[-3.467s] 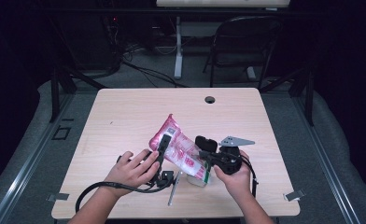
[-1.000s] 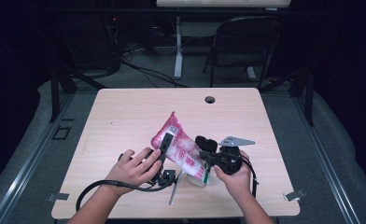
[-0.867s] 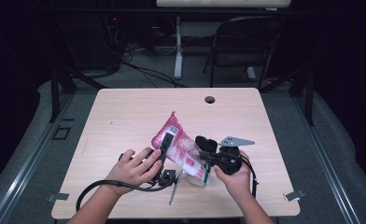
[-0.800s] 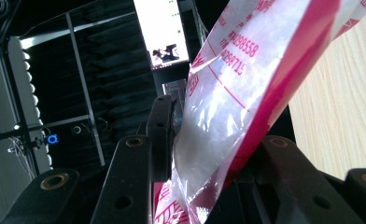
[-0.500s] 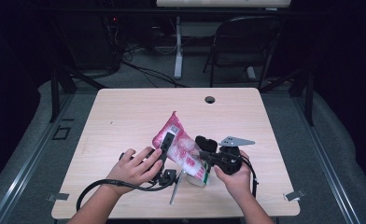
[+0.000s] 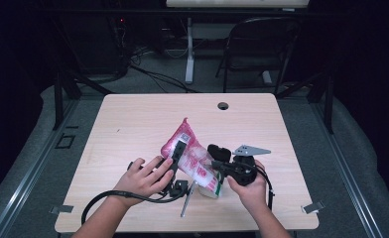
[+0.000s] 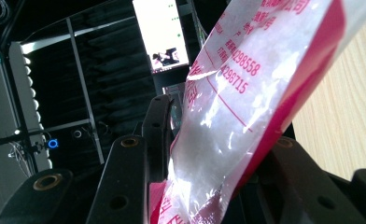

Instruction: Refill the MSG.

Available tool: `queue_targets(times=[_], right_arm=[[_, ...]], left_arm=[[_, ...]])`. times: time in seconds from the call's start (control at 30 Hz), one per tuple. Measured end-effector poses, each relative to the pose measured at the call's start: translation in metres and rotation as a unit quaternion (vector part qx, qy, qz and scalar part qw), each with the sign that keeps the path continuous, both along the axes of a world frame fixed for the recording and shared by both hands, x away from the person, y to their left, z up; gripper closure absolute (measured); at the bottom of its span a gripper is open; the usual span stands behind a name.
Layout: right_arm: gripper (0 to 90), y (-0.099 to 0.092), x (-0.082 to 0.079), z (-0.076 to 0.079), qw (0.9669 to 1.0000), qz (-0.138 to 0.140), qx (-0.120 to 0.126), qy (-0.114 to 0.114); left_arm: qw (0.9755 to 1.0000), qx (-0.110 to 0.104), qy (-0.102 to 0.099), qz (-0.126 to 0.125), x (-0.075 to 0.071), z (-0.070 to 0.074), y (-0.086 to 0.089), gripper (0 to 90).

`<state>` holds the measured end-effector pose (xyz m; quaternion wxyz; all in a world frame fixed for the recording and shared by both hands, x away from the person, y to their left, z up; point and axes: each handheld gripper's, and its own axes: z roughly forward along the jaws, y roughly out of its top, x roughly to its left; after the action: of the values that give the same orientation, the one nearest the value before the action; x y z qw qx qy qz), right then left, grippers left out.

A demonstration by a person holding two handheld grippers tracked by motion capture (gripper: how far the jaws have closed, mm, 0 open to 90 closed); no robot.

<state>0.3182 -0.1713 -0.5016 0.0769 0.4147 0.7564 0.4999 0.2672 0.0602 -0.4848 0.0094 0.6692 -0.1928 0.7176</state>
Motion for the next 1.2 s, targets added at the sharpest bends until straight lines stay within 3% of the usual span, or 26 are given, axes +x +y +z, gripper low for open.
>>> queue_targets(times=[0.77,1.2], right_arm=[[90.0,0.0002,0.0001,-0.0002,1.0000,0.000,0.000,0.000],[90.0,0.0000,0.0008,-0.0002,1.0000,-0.001,0.003,-0.003]], left_arm=[[1.0000,0.000,-0.002,0.001,-0.0002,0.0006,0.0007,64.8],[0.9998,-0.011,0.015,0.008,0.0010,-0.0007,0.0032,66.4]])
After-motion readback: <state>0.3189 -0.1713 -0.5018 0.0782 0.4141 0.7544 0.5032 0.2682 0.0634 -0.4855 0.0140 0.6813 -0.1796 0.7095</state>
